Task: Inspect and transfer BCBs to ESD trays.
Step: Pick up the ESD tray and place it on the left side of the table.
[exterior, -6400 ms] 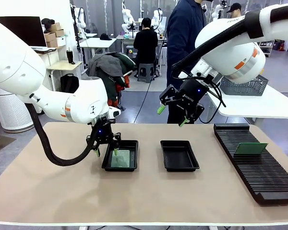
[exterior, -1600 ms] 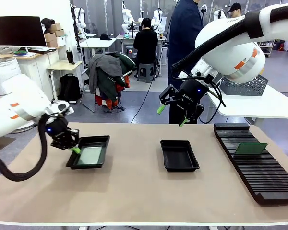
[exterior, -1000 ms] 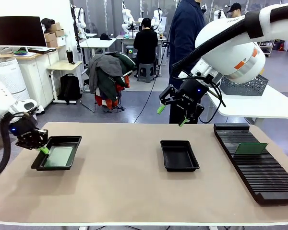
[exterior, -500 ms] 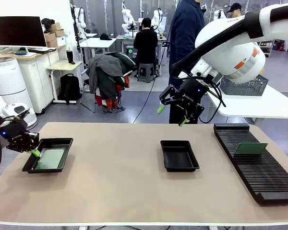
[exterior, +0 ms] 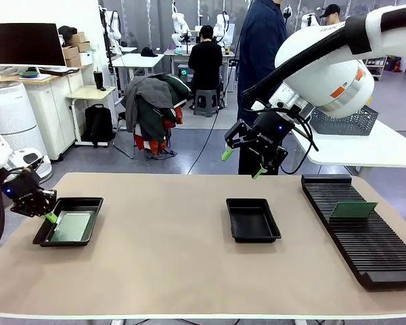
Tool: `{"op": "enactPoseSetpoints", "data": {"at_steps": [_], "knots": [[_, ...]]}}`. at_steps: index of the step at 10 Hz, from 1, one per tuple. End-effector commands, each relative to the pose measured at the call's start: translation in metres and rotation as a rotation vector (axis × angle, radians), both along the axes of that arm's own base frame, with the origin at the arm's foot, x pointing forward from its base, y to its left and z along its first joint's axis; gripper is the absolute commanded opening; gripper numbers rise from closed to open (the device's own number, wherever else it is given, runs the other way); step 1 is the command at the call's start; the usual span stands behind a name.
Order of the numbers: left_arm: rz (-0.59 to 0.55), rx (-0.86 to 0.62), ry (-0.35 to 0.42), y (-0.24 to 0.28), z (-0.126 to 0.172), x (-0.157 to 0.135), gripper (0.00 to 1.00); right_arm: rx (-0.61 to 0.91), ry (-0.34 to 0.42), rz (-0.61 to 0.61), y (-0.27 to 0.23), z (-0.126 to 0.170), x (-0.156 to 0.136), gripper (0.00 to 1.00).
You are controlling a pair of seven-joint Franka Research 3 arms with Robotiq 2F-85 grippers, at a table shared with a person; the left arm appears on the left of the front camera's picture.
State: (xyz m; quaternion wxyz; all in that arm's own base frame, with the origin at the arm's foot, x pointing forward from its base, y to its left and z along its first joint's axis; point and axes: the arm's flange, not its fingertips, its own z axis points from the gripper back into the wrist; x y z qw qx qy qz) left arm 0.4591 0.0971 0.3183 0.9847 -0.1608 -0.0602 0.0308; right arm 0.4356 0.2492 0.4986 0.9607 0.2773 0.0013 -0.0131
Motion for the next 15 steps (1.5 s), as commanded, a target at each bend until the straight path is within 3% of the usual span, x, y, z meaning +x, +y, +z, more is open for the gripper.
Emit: {"op": "enactPoseSetpoints", "data": {"at_steps": [1, 8, 10, 15], "knots": [[-0.032, 0.015, -0.006, 0.003, -0.003, 0.003, 0.03, -0.013, 0.004, -0.009, 0.002, 0.0, 0.003, 1.0], [-0.001, 0.0, 0.003, -0.001, -0.001, 0.0, 0.05, -0.013, 0.004, -0.009, 0.002, 0.0, 0.003, 1.0], [-0.001, 0.031, 0.016, -0.006, 0.002, -0.001, 0.19, -0.013, 0.004, -0.009, 0.002, 0.0, 0.003, 1.0], [0.021, 0.122, 0.047, -0.007, 0.032, -0.017, 0.67, -0.013, 0.004, -0.009, 0.002, 0.0, 0.003, 1.0]]}}
